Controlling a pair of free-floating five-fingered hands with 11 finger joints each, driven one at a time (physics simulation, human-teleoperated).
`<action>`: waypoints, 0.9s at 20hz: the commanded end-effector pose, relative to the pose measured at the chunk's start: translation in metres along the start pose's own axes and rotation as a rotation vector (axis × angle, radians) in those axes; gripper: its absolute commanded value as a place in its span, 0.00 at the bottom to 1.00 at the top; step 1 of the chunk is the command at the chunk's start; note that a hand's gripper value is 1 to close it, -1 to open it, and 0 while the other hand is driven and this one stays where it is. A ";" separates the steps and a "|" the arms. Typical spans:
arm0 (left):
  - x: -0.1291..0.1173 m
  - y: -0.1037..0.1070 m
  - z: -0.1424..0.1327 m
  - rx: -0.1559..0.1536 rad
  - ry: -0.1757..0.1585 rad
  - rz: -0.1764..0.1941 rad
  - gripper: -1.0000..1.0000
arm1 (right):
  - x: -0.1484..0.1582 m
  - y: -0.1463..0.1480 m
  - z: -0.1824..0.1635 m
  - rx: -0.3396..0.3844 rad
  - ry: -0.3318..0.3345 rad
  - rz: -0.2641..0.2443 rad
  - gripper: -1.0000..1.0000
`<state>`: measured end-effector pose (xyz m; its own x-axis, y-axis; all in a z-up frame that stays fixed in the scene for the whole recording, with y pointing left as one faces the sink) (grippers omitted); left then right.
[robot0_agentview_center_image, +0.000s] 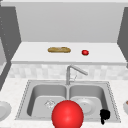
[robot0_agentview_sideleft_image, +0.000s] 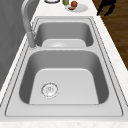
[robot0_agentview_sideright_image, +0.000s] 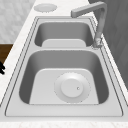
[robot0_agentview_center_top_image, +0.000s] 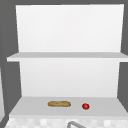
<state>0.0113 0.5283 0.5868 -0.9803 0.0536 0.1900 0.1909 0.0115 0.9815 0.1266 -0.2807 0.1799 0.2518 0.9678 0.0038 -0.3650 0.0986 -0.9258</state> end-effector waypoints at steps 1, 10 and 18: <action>0.013 0.018 -0.017 -0.033 0.012 0.016 0.00 | 0.000 0.000 0.000 0.000 0.000 0.000 0.50; 0.056 0.053 -0.054 -0.037 0.029 -0.014 0.00 | 0.000 0.000 0.000 0.000 0.000 0.000 0.50; 0.055 0.054 -0.080 -0.064 0.068 -0.093 0.00 | 0.000 0.000 0.000 0.000 0.000 0.000 0.50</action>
<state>-0.0231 0.4663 0.6344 -0.9963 -0.0160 0.0842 0.0845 -0.0176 0.9963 0.1266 -0.2807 0.1799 0.2518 0.9678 0.0038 -0.3650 0.0986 -0.9258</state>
